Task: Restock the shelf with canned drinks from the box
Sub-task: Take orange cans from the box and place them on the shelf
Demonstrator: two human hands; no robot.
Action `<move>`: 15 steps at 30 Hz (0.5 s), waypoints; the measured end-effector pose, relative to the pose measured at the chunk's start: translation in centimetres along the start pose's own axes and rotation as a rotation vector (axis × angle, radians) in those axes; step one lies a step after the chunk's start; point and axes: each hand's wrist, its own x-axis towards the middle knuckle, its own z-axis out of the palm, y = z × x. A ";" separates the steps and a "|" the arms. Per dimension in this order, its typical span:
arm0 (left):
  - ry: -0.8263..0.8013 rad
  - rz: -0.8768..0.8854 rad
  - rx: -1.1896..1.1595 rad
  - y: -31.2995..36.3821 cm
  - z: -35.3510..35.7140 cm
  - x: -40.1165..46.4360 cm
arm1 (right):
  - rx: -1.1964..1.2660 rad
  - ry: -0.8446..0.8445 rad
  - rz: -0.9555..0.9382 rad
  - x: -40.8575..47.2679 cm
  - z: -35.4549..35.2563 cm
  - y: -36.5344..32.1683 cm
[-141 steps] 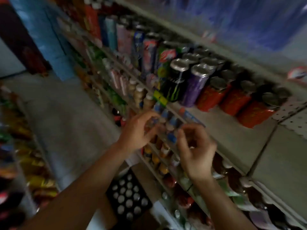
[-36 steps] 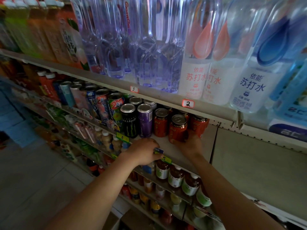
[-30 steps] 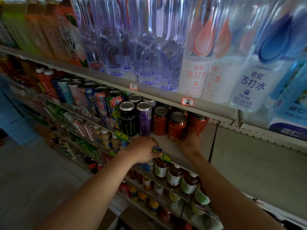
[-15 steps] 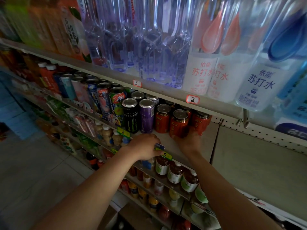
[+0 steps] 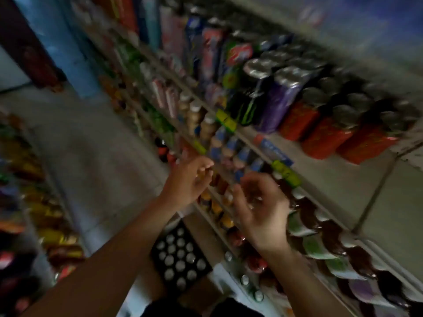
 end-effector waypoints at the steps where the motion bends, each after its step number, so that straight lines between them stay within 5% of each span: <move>1: -0.020 -0.121 0.024 -3.2 0.4 -2.0 | 0.018 -0.177 0.059 -1.0 2.5 1.5; 6: -0.173 -0.821 0.155 -21.4 3.4 -18.8 | -0.160 -1.080 0.466 -12.1 20.9 16.1; 11: -0.264 -1.194 0.105 -31.5 9.1 -31.9 | -0.306 -1.362 0.500 -22.6 34.1 27.7; 15: -0.179 -1.261 0.002 -39.0 15.0 -38.2 | -0.422 -1.447 0.460 -31.2 45.5 36.8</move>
